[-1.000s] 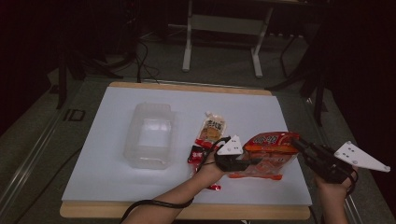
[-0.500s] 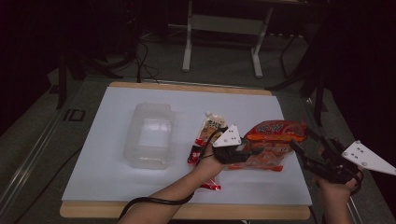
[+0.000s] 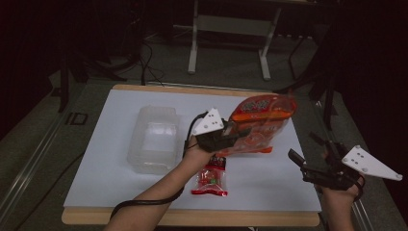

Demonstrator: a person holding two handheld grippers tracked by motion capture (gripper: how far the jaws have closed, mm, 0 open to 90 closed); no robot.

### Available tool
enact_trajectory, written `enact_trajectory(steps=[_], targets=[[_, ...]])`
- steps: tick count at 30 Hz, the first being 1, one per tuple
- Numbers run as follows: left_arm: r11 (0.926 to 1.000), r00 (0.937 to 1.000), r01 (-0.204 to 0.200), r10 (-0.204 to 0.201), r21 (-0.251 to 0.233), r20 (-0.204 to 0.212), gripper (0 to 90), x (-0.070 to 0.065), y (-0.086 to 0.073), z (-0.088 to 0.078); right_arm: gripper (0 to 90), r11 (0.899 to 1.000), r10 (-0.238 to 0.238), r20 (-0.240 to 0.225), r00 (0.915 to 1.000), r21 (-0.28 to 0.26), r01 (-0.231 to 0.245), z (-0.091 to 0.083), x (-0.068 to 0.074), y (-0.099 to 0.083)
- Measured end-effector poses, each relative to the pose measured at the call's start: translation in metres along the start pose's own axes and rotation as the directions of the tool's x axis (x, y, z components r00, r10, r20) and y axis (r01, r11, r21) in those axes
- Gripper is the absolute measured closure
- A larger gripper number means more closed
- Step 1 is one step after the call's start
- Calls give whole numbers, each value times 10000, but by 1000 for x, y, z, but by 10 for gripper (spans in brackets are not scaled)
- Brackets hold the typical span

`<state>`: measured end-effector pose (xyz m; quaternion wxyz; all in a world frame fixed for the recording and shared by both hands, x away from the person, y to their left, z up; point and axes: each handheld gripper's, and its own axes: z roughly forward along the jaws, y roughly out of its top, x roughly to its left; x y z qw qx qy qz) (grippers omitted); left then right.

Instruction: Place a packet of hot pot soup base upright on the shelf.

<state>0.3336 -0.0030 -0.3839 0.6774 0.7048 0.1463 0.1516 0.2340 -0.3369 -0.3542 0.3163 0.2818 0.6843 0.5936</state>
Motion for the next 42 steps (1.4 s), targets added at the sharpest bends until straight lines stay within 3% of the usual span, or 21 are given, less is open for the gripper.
enact_trajectory(steps=[6, 11, 17, 21, 27, 32, 38, 42], targets=[[9999, 9964, -16, 5, -130, -851, 713, 18, 7, -23, 139, 9984, -317, 162, 9994, 467, 310, 8, 6, -8], [9997, 9903, 12, -44, -229, -1392, 713, 30, 9, -40, 141, 9988, -257, 91, 9996, 417, 253, 11, 7, -11], [9985, 9810, -68, -38, -541, -1941, 713, 43, 12, -61, 142, 9979, -222, -45, 9997, 609, 224, 14, 9, -17], [9972, 9714, -124, -55, -742, -2372, 713, 52, 14, -76, 142, 9981, -156, -273, 9995, 593, 172, 16, 10, -23], [9953, 9520, -119, -183, -966, -3056, 713, 67, 14, -100, 142, 9968, -170, -368, 9992, 776, 198, 21, 12, -27], [9931, 9293, -44, -393, -1175, -3673, 713, 80, 11, -120, 142, 9964, -179, -540, 9984, 816, 223, 24, 14, -30], [9904, 8990, 105, -698, -1380, -4323, 713, 95, 3, -145, 142, 9952, -205, -655, 9976, 943, 266, 27, 17, -32], [9884, 8717, 213, -919, -1502, -4814, 713, 102, -5, -158, 142, 9946, -185, -734, 9971, 1004, 258, 30, 18, -34]])
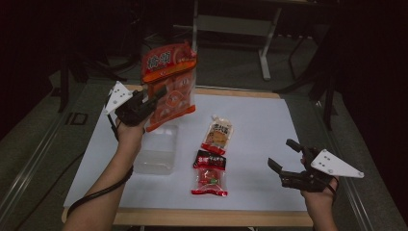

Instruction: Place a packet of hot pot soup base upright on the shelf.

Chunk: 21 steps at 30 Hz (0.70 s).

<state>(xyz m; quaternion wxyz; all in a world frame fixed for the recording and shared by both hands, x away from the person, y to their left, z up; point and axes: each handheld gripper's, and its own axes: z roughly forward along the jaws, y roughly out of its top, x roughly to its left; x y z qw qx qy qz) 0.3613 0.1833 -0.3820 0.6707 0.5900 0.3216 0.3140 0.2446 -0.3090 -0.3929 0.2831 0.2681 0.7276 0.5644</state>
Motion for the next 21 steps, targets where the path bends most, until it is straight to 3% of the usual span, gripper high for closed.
enact_trajectory(steps=[12, 21], targets=[[9985, 9926, 508, -479, 226, -1120, 712, 32, -26, -20, 142, 9999, -70, -324, 9995, 152, 75, 6, 3, -5], [9940, 9870, 737, -610, 810, -1489, 713, 39, -47, -15, 142, 9996, -62, -485, 9988, 256, 74, 9, 2, -8]])
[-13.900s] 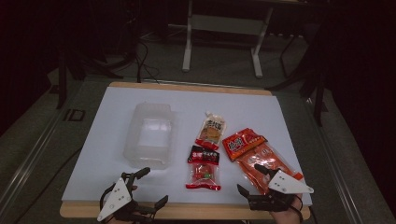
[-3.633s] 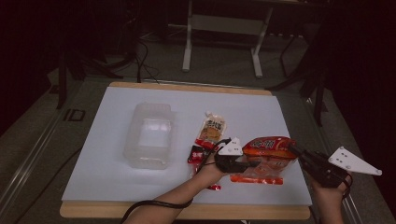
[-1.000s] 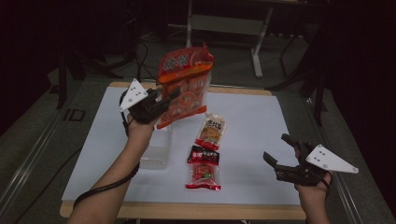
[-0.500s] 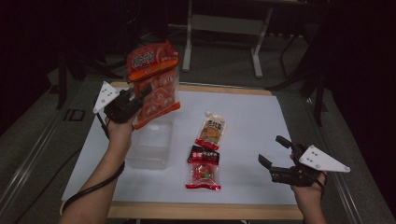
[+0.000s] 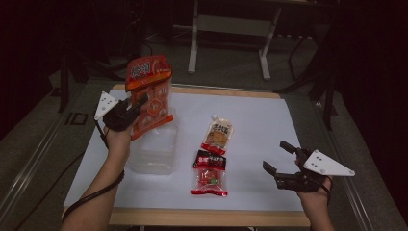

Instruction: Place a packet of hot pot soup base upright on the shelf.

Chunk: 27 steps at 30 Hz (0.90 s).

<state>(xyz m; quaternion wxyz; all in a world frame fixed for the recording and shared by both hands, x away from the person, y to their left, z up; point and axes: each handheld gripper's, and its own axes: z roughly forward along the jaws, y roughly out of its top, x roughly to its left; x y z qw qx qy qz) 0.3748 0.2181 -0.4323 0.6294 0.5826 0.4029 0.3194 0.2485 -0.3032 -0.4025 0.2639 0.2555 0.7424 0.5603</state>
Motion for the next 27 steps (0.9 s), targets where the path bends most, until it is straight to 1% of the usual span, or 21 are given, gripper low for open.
enact_trajectory(steps=[3, 7, 9, 13, 15, 17, 18, 20, 22, 23, 24, 25, 26, 27], targets=[[9998, 9998, 155, -156, 144, 85, 713, 0, -4, 4, 142, 10000, 8, -20, 10000, -32, -8, -1, -1, -1], [9992, 10000, -49, 46, 389, 88, 713, -3, -7, 10, 142, 10000, 71, -4, 10000, -2, -71, -2, -2, -2], [9986, 9998, -43, 33, 531, 175, 713, -4, -8, 13, 142, 9999, 112, 5, 9999, -20, -112, -2, -3, -2], [9939, 9995, -202, 174, 1087, 268, 712, -7, -11, 21, 143, 9999, 149, 8, 9999, -21, -149, -4, -3, -3], [9917, 9995, -186, 152, 1275, 279, 713, -7, -13, 24, 143, 9999, 164, 17, 9999, -35, -164, -4, -4, -3], [9911, 9993, -299, 267, 1300, 261, 713, -7, -14, 24, 143, 9998, 175, 44, 9998, -47, -175, -5, -5, -3], [9909, 9992, -299, 262, 1313, 302, 713, -7, -14, 24, 143, 9998, 177, 33, 9998, -68, -176, -5, -5, -3], [9892, 9979, -447, 377, 1398, 521, 712, -5, -13, 25, 143, 9998, 180, 23, 9998, -67, -180, -4, -5, -3], [9848, 9964, -666, 573, 1603, 620, 712, -4, -12, 25, 143, 9999, 169, -14, 9999, -32, -169, -4, -4, -3], [9838, 9957, -689, 575, 1656, 728, 712, -4, -13, 25, 143, 9998, 179, -24, 9998, -33, -179, -3, -4, -3], [9814, 9939, -815, 670, 1738, 878, 712, -3, -14, 25, 143, 9999, 169, -31, 9999, -21, -169, -3, -4, -3], [9791, 9929, -949, 800, 1797, 886, 712, -2, -15, 24, 144, 9999, 141, -60, 9999, -11, -141, -3, -3, -3], [9798, 9924, -938, 777, 1767, 958, 712, -1, -16, 23, 143, 9999, 127, -68, 9999, 4, -127, -3, -3, -3], [9815, 9933, -786, 624, 1743, 970, 712, 0, -17, 22, 143, 9999, 123, -69, 9999, 7, -123, -3, -3, -3]])
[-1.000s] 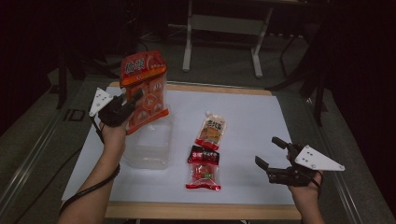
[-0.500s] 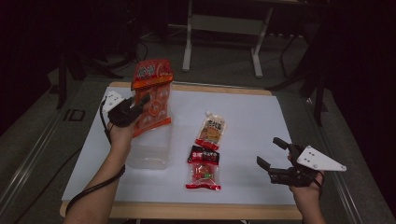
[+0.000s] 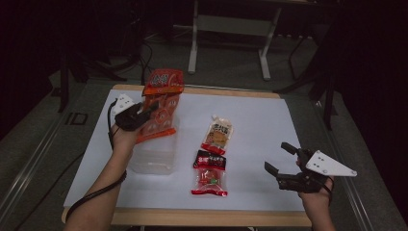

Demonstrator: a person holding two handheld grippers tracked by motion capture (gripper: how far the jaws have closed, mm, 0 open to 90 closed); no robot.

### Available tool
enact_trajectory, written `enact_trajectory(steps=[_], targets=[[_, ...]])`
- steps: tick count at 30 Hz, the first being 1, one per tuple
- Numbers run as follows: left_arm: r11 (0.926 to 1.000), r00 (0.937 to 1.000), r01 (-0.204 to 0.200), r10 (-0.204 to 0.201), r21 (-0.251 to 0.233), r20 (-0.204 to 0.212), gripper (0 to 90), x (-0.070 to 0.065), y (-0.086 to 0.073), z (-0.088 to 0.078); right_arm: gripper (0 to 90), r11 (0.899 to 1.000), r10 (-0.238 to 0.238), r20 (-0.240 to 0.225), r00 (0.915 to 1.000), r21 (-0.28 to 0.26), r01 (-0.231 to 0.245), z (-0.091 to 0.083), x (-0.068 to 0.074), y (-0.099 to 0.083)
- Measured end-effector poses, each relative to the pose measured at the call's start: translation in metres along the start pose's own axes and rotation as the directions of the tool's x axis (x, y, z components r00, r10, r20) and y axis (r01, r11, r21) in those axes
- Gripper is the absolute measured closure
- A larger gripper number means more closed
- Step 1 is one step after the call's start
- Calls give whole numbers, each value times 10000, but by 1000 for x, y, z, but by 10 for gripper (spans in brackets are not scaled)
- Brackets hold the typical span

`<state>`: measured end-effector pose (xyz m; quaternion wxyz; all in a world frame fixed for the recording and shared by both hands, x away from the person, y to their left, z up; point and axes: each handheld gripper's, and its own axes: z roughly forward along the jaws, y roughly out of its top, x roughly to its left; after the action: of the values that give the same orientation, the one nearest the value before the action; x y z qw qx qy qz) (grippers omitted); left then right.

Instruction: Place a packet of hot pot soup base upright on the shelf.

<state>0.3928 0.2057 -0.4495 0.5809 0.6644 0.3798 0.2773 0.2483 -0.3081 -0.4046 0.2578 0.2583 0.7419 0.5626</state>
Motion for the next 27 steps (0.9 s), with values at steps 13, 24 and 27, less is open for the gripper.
enact_trajectory(steps=[13, 24, 27], targets=[[9984, 9983, -270, 244, 490, 524, 707, 10, -3, -11, 144, 10000, 13, -157, 9999, 54, -12, 1, 2, 0], [9987, 9993, 129, -145, 484, 332, 702, 21, -18, -24, 144, 9999, -11, -250, 9997, 138, 15, 3, 4, 0], [9984, 9993, 287, -297, 479, 216, 699, 25, -24, -28, 144, 9999, 28, -300, 9995, 140, -23, 3, 4, 0]])
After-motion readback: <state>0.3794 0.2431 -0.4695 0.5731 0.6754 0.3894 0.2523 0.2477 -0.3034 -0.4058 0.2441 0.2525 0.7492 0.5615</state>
